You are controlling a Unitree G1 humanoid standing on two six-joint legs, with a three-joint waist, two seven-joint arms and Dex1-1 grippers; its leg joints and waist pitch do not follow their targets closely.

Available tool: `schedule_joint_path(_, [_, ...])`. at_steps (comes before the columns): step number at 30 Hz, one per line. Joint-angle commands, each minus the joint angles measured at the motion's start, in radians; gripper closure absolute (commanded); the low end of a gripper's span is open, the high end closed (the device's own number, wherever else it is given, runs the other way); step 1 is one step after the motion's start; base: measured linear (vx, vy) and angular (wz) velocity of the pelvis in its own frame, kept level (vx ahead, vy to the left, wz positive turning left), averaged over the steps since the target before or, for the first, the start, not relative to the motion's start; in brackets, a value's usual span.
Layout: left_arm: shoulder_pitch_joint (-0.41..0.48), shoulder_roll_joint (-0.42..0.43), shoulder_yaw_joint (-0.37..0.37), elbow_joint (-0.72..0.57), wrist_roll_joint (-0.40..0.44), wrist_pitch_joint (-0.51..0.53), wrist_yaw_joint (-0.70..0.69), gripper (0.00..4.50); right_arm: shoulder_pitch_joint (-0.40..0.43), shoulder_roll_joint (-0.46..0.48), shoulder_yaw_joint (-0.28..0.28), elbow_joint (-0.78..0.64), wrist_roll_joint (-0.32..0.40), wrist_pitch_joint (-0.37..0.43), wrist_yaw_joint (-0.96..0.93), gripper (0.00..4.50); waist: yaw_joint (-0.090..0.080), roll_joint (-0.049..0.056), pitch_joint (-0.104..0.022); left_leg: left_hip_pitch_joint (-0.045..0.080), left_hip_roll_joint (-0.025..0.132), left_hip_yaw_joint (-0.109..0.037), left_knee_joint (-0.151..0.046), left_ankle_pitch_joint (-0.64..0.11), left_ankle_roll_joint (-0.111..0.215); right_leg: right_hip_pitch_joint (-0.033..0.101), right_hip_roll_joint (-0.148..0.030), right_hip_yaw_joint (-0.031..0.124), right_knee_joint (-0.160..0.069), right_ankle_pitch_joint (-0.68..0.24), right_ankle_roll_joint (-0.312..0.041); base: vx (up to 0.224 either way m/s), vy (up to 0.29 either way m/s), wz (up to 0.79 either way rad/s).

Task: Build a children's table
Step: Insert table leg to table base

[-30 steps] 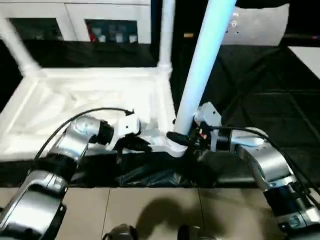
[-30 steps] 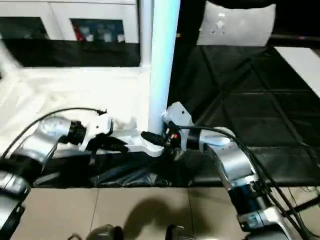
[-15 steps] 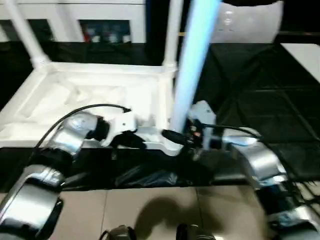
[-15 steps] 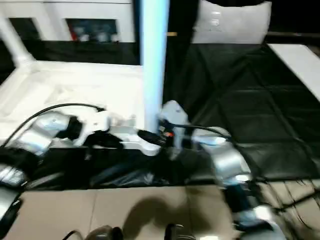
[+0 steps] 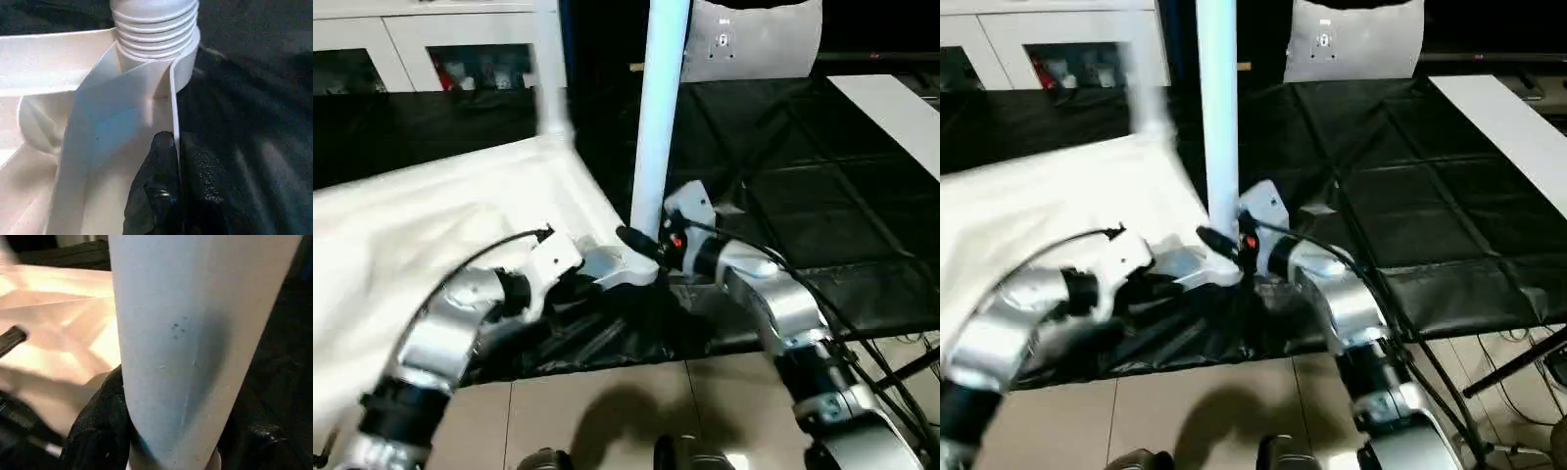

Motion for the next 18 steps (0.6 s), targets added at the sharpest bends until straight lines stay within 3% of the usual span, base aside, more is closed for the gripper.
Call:
schedule_joint_path(1, [-0.047, -0.038, -0.062, -0.117, -0.05, -0.034, -0.039, 4.5, 0.034, 0.009, 0.036, 0.128, -0.059, 0.06, -0.039, 2.61, 0.003, 0.003, -0.041, 0.024, 0.039, -0.047, -0.07, -0.434, 0.014, 0.014, -0.078, 0.029, -0.111, -0.721, -0.066, 0.0, 0.0, 0.0])
schedule_joint_path(8, [-0.065, 0.013, -0.043, -0.103, -0.011, -0.001, -0.014, 4.5, 0.032, 0.021, 0.035, 0.146, -0.052, 0.048, -0.037, 2.61, 0.0, 0.012, -0.039, 0.029, 0.038, -0.06, -0.07, -0.511, -0.004, 0.012, -0.08, 0.018, -0.117, -0.73, -0.048, 0.0, 0.0, 0.0])
schedule_joint_path(10, [-0.065, 0.029, -0.049, -0.104, -0.003, 0.009, -0.012, 4.5, 0.029, 0.024, 0.032, 0.157, -0.055, 0.043, -0.04, 2.61, -0.001, 0.021, -0.041, 0.027, 0.04, -0.067, -0.071, -0.529, -0.01, 0.021, -0.084, 0.007, -0.119, -0.717, -0.047, 0.0, 0.0, 0.0])
schedule_joint_path(13, [-0.065, 0.065, -0.072, -0.1, 0.035, 0.017, 0.0, 4.5, 0.024, 0.023, 0.025, 0.174, -0.057, 0.031, -0.04, 2.61, -0.002, 0.022, -0.041, 0.022, 0.047, -0.075, -0.079, -0.549, -0.017, 0.028, -0.086, 0.003, -0.113, -0.664, -0.063, 0.0, 0.0, 0.0])
schedule_joint_path(15, [-0.067, 0.074, -0.07, -0.085, 0.049, 0.004, 0.013, 4.5, 0.019, 0.026, 0.015, 0.183, -0.051, 0.023, -0.039, 2.05, -0.001, 0.023, -0.041, 0.027, 0.044, -0.075, -0.075, -0.551, -0.02, 0.026, -0.088, 0.003, -0.115, -0.666, -0.07, 0.0, 0.0, 0.0])
schedule_joint_path(18, [-0.081, 0.057, -0.04, -0.064, 0.024, 0.001, 0.024, 4.5, 0.015, 0.028, 0.008, 0.186, -0.042, 0.014, -0.033, 1.82, 0.002, 0.023, -0.045, 0.029, 0.043, -0.074, -0.071, -0.541, -0.019, 0.027, -0.089, 0.002, -0.116, -0.657, -0.08, 0.0, 0.0, 0.0])
